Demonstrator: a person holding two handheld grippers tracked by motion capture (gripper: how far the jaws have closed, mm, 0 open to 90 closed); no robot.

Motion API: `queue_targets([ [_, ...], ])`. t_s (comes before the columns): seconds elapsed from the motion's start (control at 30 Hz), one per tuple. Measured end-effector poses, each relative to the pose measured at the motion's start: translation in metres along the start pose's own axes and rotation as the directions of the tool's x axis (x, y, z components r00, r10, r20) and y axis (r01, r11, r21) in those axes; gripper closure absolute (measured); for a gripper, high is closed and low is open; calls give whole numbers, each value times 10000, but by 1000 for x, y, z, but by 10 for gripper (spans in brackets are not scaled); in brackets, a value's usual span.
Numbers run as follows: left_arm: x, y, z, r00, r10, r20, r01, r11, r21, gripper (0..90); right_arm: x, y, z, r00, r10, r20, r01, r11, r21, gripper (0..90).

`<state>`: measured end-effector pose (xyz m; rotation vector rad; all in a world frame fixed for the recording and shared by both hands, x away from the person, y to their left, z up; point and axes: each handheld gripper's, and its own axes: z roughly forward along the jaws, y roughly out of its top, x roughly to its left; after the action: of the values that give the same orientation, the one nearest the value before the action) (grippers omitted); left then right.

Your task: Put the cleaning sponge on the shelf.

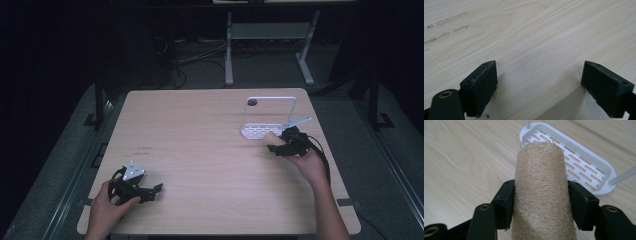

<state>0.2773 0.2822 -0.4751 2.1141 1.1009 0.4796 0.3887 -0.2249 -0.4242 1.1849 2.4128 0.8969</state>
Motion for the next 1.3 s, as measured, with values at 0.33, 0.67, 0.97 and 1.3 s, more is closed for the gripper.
queue_targets([
  [0.33, 0, 0, 0, 10000, 1, 2, -1, 10000, 4, 129, -5, 13, 8, 9998, 76, 167, -76, 10000, 12, 422],
  [0.67, 0, 0, 0, 10000, 7, 2, -7, 10000, 14, 129, -10, 25, 15, 9993, 189, 311, -188, 9998, -26, 422],
  [0.97, 0, 0, 0, 10000, 4, 1, -4, 10000, 4, 129, -14, 34, 22, 9991, 218, 361, -218, 9998, -11, 422],
  [1.3, 0, 0, 0, 10000, 5, 2, -5, 10000, 6, 129, -19, 44, 39, 9989, 262, 396, -273, 9992, 283, 422],
])
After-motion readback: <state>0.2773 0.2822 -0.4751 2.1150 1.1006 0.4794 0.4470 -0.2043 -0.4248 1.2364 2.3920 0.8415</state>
